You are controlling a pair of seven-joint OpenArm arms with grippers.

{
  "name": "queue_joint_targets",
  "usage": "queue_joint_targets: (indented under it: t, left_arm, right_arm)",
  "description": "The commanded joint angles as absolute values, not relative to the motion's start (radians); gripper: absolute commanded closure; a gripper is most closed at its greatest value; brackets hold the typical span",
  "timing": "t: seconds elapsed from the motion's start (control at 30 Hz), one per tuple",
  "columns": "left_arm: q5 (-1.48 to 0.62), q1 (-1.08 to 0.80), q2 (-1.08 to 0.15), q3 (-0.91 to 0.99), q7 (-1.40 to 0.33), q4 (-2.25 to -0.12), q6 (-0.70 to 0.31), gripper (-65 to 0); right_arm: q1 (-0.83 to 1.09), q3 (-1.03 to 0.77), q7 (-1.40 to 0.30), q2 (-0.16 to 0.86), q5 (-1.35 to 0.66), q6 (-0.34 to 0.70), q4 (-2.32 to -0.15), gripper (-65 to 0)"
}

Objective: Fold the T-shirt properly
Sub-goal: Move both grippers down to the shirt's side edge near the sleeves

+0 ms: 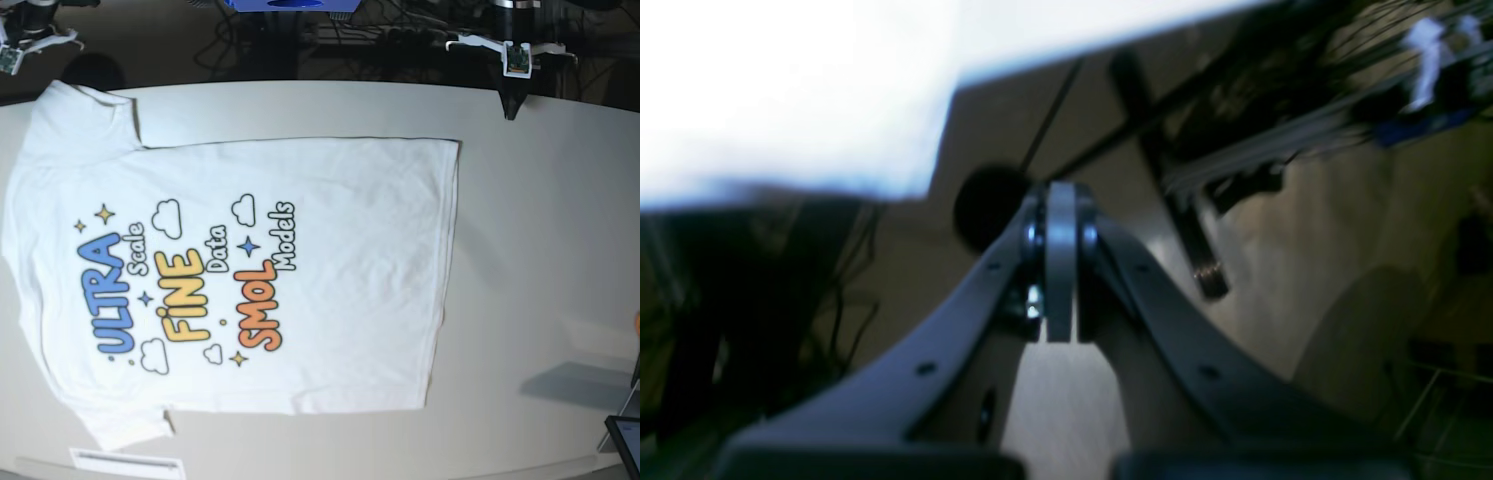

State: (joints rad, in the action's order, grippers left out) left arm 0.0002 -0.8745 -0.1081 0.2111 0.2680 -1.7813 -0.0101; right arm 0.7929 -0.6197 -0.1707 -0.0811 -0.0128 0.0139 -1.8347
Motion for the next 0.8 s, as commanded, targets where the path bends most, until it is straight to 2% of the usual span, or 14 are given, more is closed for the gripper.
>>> queue_joint_targets:
  t: [0.0, 0.1, 0.3, 0.43, 0.57, 0.77]
  left_arm:
    - [-0.001, -0.877, -0.111, 0.217, 0.291, -1.808, -0.004, 0.0]
    - [-0.001, -0.835, -0.11, 0.217, 0.269, -1.821, -0.004, 0.0]
    - [-0.001, -0.771, -0.11, 0.216, 0.033, -1.885, -0.005, 0.0]
    - [-0.001, -0.769, -0.113, 0.203, 0.027, -1.899, -0.005, 0.0]
    - [-0.001, -0.768, -0.113, 0.202, 0.028, -1.903, -0.005, 0.0]
    - [-0.001, -0.751, -0.111, 0.202, 0.028, -1.902, -0.005, 0.0]
  right_arm:
    - [0.773, -0.639, -0.173, -0.064, -0.012, 0.031, -1.862, 0.0]
    - [0.684, -0.677, -0.269, -0.033, -0.012, 0.185, -1.868, 0.0]
    - [0.49, -0.835, -0.398, -0.028, -0.012, 0.533, -1.873, -0.3]
    - [0.418, -0.885, -0.49, -0.027, -0.012, 0.698, -1.894, -0.3]
    - [0.375, -0.92, -0.605, -0.027, -0.012, 0.698, -1.943, -2.3]
    - [0.311, -0.983, -0.797, -0.027, -0.022, 0.698, -1.949, -16.8]
